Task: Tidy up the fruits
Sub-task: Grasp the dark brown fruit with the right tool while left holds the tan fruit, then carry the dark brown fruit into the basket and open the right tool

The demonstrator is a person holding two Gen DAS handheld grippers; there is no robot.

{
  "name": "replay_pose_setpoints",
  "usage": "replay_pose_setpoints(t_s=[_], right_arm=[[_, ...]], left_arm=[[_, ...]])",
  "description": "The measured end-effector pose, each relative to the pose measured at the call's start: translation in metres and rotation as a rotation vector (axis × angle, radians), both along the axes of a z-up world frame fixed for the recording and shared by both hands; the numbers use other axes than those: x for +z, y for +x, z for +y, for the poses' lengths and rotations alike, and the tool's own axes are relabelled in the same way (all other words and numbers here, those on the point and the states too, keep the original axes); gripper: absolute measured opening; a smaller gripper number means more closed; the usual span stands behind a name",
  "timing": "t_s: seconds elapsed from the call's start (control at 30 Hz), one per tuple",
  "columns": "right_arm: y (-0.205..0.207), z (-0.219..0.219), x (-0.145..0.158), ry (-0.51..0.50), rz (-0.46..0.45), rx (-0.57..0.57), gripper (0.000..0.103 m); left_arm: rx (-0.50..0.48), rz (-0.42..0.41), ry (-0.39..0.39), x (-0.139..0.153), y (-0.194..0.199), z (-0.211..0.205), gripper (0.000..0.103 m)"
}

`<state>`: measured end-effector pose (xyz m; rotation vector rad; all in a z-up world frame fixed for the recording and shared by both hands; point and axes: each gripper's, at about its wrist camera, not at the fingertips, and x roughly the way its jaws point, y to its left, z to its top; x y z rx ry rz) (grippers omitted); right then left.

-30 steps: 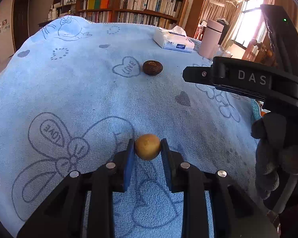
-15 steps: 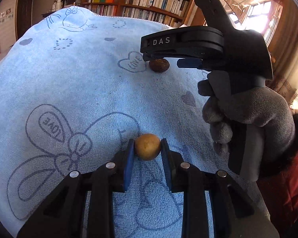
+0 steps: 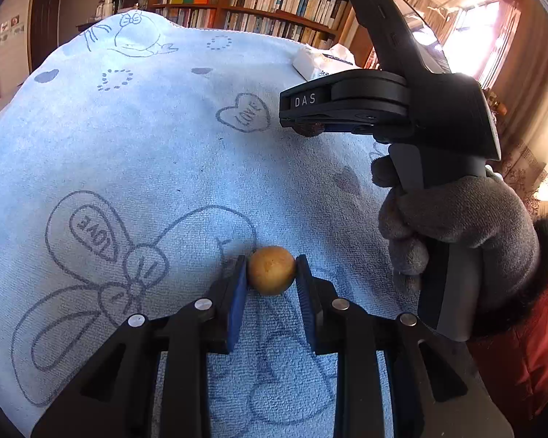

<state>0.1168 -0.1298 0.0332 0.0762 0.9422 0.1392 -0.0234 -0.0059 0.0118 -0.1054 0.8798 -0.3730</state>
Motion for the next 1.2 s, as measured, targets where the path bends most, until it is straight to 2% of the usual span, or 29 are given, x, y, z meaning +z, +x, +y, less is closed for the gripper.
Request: replay_pose_setpoints(t_s=[0.6, 0.93, 1.2], right_arm=[[-0.086, -0.041, 0.026, 0.071, -0.049, -0.095, 0.04], [-0.136, -0.088, 0.032, 0.098, -0.072, -0.213, 0.04], [-0.175, -0.129, 0.05, 0.069, -0.144, -0.332, 0.04]], left_arm=[[0.003, -0.016, 0.025, 0.0, -0.004, -0.006, 0.027], [0.005, -0.038, 0.05, 0.001, -0.006, -0.009, 0.027], [0.005, -0.061, 0.081, 0.005, -0.008, -0.013, 0.027]])
